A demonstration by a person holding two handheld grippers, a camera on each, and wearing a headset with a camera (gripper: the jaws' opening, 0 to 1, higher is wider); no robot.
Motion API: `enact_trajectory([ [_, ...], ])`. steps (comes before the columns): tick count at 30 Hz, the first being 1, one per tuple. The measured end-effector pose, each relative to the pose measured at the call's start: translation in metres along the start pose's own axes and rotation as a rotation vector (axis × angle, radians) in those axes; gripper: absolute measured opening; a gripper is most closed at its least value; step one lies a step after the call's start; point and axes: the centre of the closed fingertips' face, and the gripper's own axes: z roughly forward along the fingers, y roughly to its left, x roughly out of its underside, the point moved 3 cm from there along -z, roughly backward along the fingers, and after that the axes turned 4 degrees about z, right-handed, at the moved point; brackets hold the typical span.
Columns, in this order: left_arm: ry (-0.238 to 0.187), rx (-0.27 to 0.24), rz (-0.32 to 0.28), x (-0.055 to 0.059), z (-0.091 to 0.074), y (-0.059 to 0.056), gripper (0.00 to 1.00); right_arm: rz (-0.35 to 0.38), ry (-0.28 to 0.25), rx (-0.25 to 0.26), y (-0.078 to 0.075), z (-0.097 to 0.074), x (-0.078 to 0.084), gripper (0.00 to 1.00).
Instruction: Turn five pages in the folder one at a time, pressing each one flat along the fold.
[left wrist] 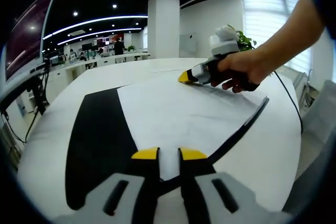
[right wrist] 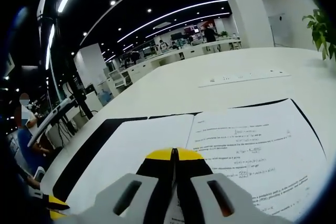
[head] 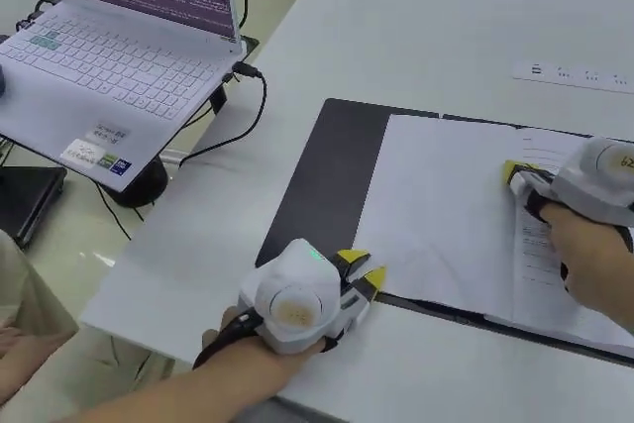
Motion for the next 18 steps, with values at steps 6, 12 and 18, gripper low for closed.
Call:
enact_trajectory([
  [6,-0.002,-0.002,-0.001,0.001,0.001,0.000,0.12,-0.018,0.000,0.000,-0.002,0.014,-0.008,0.00],
  [12,-0.002,-0.005,-0.005,0.000,0.000,-0.001,0.12,-0.030,-0.002,0.011,-0.002,0.028,-0.021,0.00],
  [18,-0.004,-0.006,-0.007,-0.001,0.000,-0.001,0.12,-0.030,-0.003,0.022,-0.009,0.044,-0.031,0.00],
])
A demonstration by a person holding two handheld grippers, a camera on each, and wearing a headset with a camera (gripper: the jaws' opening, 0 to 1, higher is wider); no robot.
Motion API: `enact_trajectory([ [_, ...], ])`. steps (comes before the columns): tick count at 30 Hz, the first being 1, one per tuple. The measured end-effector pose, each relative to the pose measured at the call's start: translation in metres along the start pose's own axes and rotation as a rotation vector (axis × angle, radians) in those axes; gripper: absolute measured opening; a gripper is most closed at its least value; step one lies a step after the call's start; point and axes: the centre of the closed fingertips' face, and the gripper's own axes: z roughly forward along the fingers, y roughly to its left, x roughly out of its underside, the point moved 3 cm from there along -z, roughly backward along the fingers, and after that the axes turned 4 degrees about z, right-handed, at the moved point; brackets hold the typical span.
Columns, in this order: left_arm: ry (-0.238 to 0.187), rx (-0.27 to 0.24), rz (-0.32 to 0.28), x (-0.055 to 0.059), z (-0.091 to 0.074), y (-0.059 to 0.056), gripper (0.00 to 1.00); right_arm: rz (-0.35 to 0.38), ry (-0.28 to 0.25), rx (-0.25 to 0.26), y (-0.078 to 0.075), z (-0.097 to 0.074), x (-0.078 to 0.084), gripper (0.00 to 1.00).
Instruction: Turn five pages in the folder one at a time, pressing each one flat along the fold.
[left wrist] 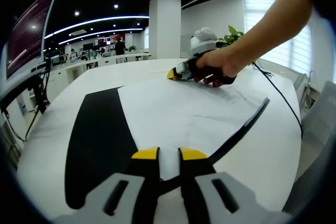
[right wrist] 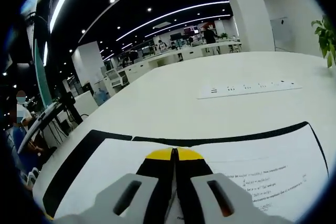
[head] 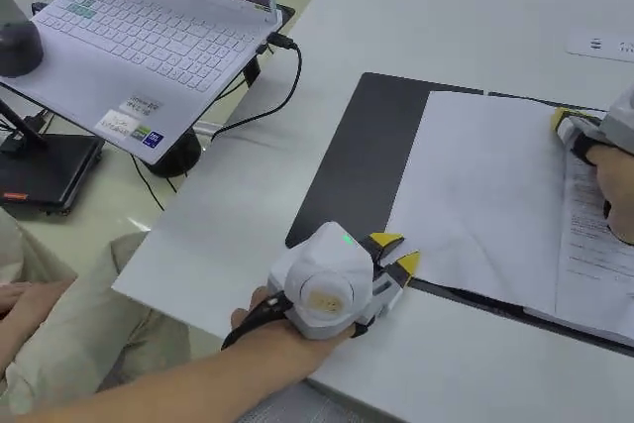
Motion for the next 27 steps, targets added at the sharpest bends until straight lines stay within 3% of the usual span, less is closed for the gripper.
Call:
enact_trajectory([
  [7,-0.002,0.000,-0.003,0.000,0.000,0.000,0.12,-0.006,0.000,0.012,-0.014,0.020,-0.003,0.00],
  [10,-0.003,-0.001,-0.002,0.001,0.000,0.000,0.12,-0.011,0.003,0.011,-0.016,0.019,-0.004,0.00],
  [15,-0.002,-0.001,-0.002,0.001,0.001,0.001,0.12,-0.001,0.010,0.004,-0.017,0.008,0.003,0.00],
  [25,-0.002,-0.002,0.003,0.001,0.001,0.001,0.12,0.021,0.025,-0.027,-0.023,0.010,0.010,0.00],
  [26,-0.002,-0.002,0.003,0.001,0.001,0.001,0.12,0.017,0.024,-0.031,-0.008,-0.010,0.014,0.00],
  [27,-0.002,-0.002,0.004,0.001,0.000,0.001,0.12,0.021,0.026,-0.033,-0.006,-0.014,0.016,0.00],
])
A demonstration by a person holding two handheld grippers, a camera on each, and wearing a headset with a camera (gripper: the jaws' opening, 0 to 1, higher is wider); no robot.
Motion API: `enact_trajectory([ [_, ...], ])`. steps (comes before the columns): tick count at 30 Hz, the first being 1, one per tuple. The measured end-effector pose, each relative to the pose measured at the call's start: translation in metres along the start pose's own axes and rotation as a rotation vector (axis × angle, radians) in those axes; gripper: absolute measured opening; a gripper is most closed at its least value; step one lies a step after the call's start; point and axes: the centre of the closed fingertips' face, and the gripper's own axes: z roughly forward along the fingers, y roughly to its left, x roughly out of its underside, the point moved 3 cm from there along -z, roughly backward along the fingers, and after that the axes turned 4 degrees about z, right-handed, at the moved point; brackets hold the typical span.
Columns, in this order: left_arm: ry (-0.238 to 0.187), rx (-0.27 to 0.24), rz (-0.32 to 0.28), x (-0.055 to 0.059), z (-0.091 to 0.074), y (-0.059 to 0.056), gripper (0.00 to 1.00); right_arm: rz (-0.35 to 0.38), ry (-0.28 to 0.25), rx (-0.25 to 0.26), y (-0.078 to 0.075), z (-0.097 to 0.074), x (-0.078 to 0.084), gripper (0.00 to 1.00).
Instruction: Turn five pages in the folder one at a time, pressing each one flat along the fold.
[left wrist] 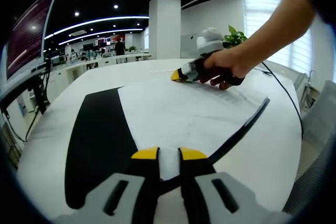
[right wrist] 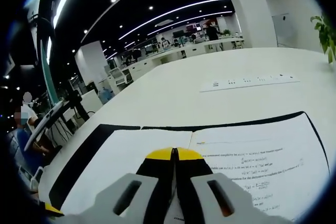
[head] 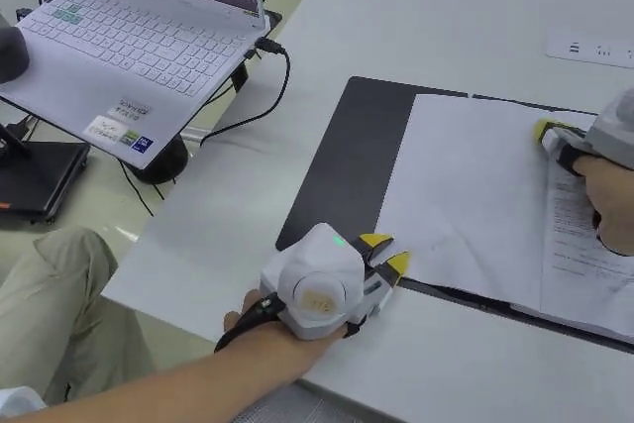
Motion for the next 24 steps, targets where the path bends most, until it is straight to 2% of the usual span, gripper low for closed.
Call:
enact_trajectory([
  [3,-0.002,0.000,-0.001,0.000,0.000,0.000,0.12,0.001,0.006,-0.011,-0.001,-0.001,0.003,0.00],
  [9,-0.003,-0.001,-0.004,0.001,0.000,0.000,0.12,0.006,0.024,-0.028,0.015,-0.023,0.010,0.00],
  [16,-0.001,-0.001,-0.004,0.001,0.000,0.000,0.12,0.013,0.039,-0.043,0.014,-0.033,0.018,0.00],
  [19,0.000,-0.001,-0.002,0.000,0.000,0.000,0.12,0.013,0.038,-0.051,0.021,-0.046,0.022,0.00],
  [24,0.001,-0.001,-0.002,0.000,0.000,0.000,0.12,0.018,0.042,-0.060,0.023,-0.056,0.027,0.00],
])
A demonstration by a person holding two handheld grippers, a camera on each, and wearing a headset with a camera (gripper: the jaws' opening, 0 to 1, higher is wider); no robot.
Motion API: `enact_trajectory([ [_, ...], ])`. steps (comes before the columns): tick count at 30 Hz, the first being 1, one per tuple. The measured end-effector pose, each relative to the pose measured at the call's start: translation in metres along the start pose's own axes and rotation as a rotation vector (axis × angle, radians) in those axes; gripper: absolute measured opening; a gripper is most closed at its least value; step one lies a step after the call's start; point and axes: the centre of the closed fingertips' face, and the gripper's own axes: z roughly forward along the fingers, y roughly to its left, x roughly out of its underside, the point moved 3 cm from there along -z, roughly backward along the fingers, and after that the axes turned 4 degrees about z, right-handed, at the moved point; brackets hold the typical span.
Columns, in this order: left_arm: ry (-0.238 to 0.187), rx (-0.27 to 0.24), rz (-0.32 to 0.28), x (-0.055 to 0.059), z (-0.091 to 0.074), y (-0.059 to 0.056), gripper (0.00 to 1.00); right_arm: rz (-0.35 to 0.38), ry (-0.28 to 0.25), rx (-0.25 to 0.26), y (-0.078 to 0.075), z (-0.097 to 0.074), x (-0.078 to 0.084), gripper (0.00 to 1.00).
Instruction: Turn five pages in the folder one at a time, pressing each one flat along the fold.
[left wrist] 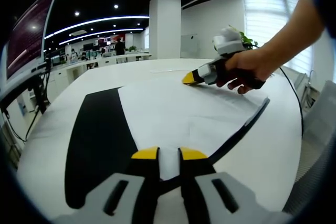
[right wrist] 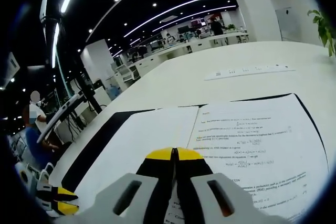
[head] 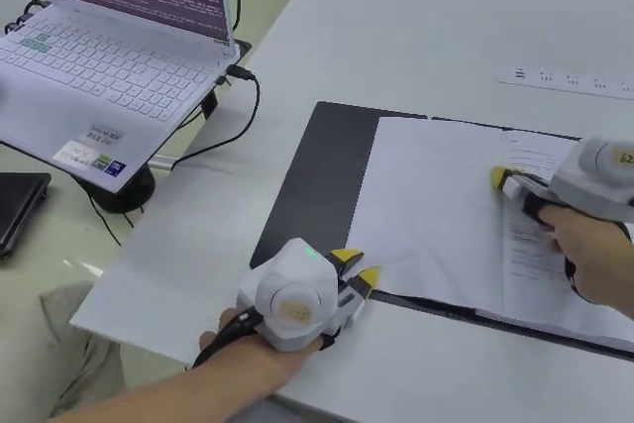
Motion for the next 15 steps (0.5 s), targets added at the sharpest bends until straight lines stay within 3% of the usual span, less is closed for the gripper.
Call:
enact_trajectory([
  [15,0.002,-0.002,-0.006,-0.001,0.000,-0.001,0.12,-0.004,0.017,-0.022,0.007,-0.023,0.018,0.00],
])
